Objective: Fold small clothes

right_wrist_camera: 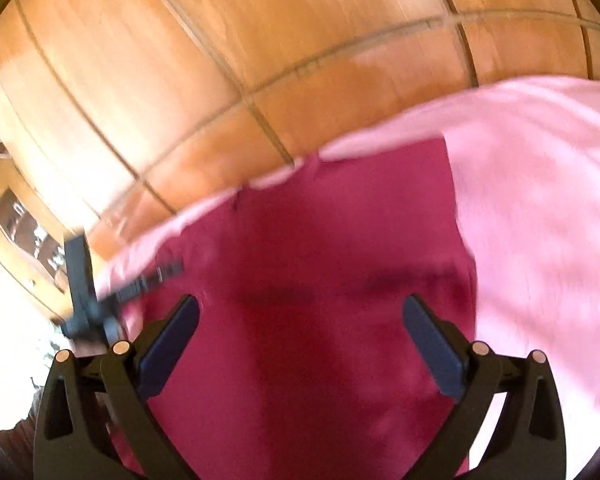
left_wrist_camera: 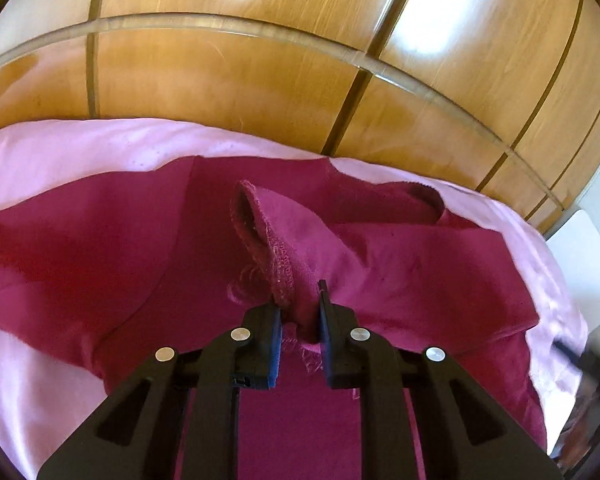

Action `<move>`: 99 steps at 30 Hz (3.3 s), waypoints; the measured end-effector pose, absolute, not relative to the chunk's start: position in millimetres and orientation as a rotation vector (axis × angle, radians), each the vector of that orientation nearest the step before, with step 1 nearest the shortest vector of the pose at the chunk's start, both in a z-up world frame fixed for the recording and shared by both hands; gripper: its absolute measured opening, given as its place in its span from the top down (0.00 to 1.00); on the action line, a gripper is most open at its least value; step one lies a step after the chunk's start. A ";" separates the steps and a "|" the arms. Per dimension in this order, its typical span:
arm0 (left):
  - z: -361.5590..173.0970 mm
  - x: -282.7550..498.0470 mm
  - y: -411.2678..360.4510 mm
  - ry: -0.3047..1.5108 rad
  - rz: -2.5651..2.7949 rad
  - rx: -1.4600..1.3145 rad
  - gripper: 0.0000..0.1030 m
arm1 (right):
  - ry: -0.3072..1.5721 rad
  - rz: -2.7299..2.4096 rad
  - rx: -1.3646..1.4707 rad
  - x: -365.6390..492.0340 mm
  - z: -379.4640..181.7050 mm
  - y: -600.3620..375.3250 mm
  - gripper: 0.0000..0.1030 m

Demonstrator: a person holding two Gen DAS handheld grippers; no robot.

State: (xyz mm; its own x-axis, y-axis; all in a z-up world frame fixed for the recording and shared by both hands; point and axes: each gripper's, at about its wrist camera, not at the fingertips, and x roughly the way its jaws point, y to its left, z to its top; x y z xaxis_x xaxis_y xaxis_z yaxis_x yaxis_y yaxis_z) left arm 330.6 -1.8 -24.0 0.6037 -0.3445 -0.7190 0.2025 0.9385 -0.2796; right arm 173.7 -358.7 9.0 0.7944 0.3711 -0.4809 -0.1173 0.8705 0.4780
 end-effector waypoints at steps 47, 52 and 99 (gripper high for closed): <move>-50.8 273.5 414.1 0.792 0.451 -0.894 0.91 | 0.724 -0.064 0.085 255.7 -47.9 -313.1 0.02; -22.2 276.0 394.2 0.742 0.414 -0.852 0.94 | 0.723 -0.065 0.084 255.7 -48.0 -313.3 0.02; -54.8 241.4 65.5 0.887 -0.286 -0.403 0.60 | 0.876 0.390 0.271 307.2 -17.2 -160.1 0.83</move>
